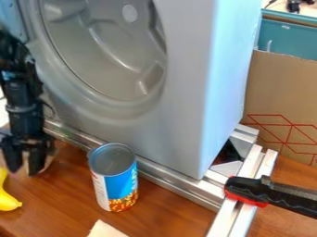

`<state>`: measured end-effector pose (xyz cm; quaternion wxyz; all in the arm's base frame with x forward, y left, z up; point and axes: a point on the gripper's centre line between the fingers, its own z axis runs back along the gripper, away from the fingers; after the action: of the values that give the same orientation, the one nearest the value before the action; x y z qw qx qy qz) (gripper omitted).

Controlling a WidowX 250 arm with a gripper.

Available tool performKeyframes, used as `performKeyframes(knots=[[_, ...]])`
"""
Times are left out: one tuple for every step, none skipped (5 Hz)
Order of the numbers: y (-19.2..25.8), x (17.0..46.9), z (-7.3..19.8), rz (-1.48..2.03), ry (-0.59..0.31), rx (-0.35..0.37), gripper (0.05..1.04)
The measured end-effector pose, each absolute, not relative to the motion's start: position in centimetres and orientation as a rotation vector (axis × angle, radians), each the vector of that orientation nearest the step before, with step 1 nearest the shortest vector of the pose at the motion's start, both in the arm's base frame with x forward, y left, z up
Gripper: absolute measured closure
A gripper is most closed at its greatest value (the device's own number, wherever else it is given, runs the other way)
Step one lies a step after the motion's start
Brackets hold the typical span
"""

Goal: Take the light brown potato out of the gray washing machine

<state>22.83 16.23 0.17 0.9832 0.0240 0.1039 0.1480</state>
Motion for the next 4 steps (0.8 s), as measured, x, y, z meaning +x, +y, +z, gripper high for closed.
performKeyframes(knots=[[16.0, 22.9, 2.6, 0.327, 0.144, 0.060, 0.087], [15.8, 22.7, 3.3, 0.324, 0.138, 0.051, 0.077], [14.8, 20.8, 4.7, 0.333, 0.237, 0.066, 0.081], [11.2, 17.7, 4.4, 0.267, 0.373, 0.086, 0.081]])
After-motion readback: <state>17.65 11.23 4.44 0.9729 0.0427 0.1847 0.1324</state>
